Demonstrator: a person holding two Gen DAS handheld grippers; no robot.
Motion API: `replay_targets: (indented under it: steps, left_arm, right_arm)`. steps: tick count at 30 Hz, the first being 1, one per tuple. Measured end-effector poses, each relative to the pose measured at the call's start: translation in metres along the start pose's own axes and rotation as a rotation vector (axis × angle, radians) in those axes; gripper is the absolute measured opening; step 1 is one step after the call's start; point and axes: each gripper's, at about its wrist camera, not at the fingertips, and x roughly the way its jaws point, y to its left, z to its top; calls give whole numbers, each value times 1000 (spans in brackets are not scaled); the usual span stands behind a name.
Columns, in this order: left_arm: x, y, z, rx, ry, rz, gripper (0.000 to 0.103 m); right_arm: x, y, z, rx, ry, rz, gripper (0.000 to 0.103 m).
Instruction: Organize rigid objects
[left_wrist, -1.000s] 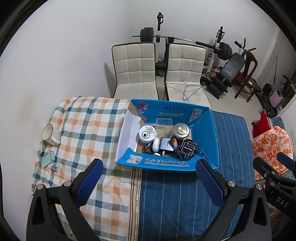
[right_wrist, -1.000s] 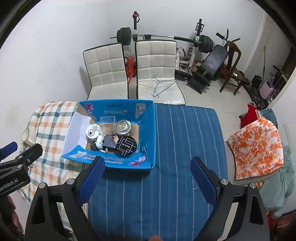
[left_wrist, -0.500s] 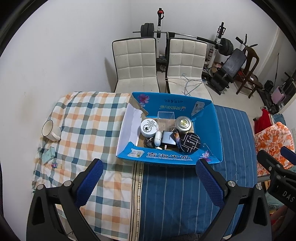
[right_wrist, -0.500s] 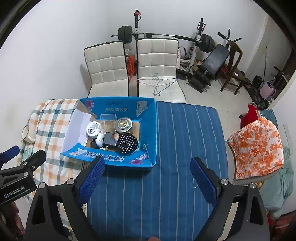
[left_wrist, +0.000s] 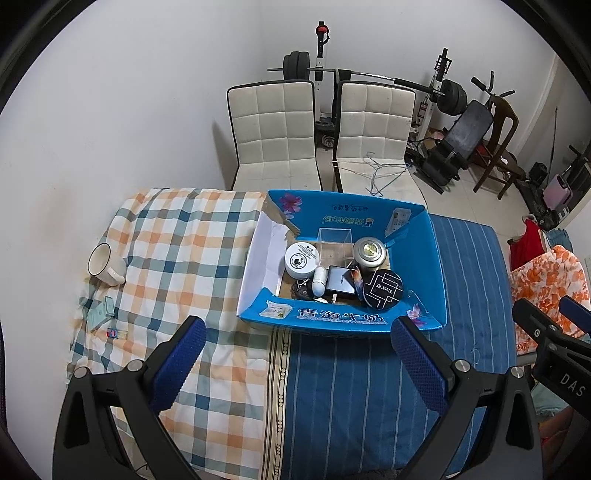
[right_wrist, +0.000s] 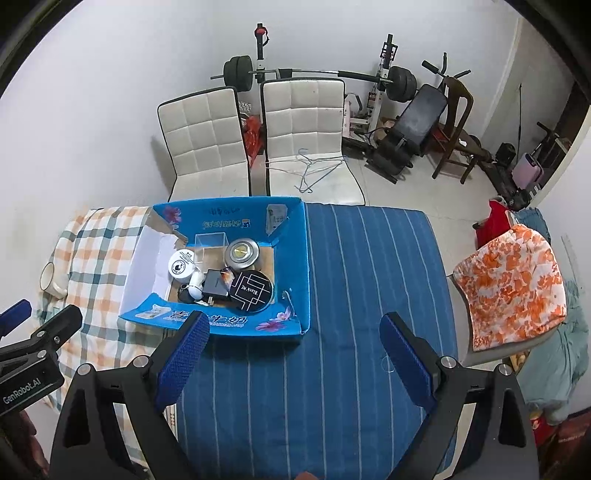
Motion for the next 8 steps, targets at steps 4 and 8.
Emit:
replay_targets:
  steps: [4, 8]
  left_arm:
    - [-1, 1, -1, 0, -2, -7, 103]
    - [1, 0, 0, 9, 2, -22, 103]
  right_arm:
    - [1, 1, 0, 1, 3, -3, 96]
    - [3, 2, -2, 9, 4, -10, 96]
